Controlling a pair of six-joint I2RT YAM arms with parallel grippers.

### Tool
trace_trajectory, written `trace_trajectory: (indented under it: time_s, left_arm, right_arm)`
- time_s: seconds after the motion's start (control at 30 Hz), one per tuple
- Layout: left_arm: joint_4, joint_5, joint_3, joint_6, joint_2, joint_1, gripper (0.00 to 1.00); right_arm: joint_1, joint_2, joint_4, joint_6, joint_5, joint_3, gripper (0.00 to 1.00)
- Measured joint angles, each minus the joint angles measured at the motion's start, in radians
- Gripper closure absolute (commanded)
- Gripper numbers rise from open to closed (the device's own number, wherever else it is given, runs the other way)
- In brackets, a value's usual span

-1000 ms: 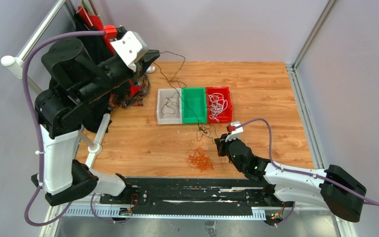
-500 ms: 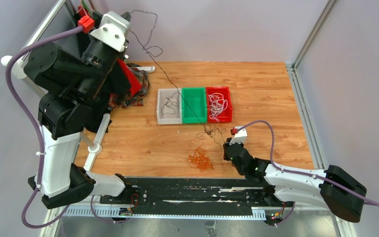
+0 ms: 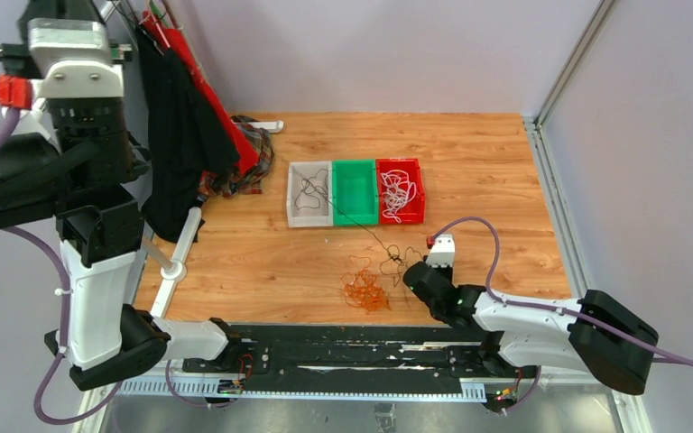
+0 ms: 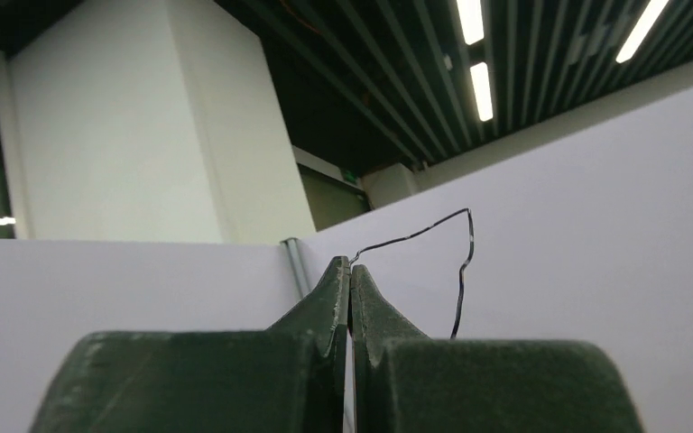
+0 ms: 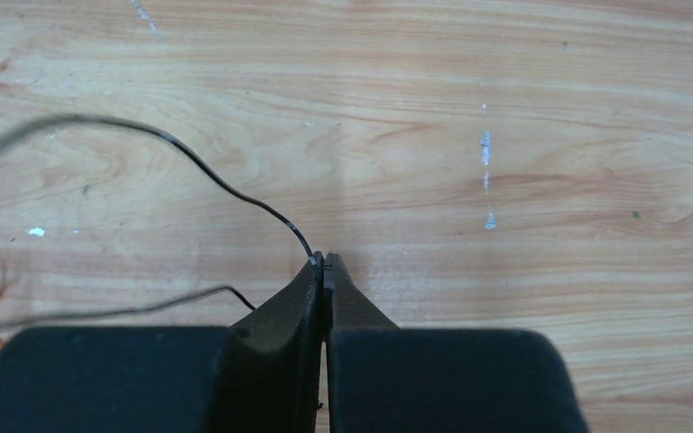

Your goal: Untangle the cables

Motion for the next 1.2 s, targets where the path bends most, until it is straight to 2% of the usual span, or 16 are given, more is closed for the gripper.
trace_trajectory:
  time_s: [0.17, 0.4, 0.57, 0.83, 0.87, 0.97, 1.07, 1.2]
  left_arm:
    - [0.131, 0.013, 0.010, 0.101, 0.000, 0.000, 0.99]
    - [0.187, 0.076, 0.093, 0.237, 0.036, 0.000, 0.99]
    - [0.225, 0.166, 0.279, 0.340, 0.138, 0.000, 0.99]
    - [0.257, 0.286, 0.321, 0.490, 0.177, 0.000, 0.99]
    - [0.249, 0.280, 0.298, 0.485, 0.166, 0.000, 0.99]
    - [0.188, 0.253, 0.063, 0.429, 0.041, 0.000, 0.99]
    - [0.045, 0.259, -0.299, 0.320, -0.163, 0.000, 0.99]
    - [-0.173, 0.306, -0.668, 0.183, -0.361, 0.000, 1.00]
  right_arm:
    - [-0.018, 0.019, -0.080, 0.053, 0.038, 0.031, 0.99]
    - [-0.059, 0.021, -0.171, 0.110, 0.065, 0.039, 1.00]
    - [-0.089, 0.011, -0.245, 0.154, 0.073, 0.055, 0.99]
    - [-0.239, -0.040, -0.301, 0.261, 0.043, 0.064, 0.99]
    - [-0.257, -0.063, -0.297, 0.266, 0.031, 0.056, 0.99]
    - [-0.274, -0.136, -0.254, 0.239, -0.014, 0.026, 0.99]
    - [-0.276, -0.212, -0.172, 0.164, -0.090, 0.010, 0.99]
    - [-0.277, -0.326, -0.048, 0.047, -0.219, 0.004, 1.00]
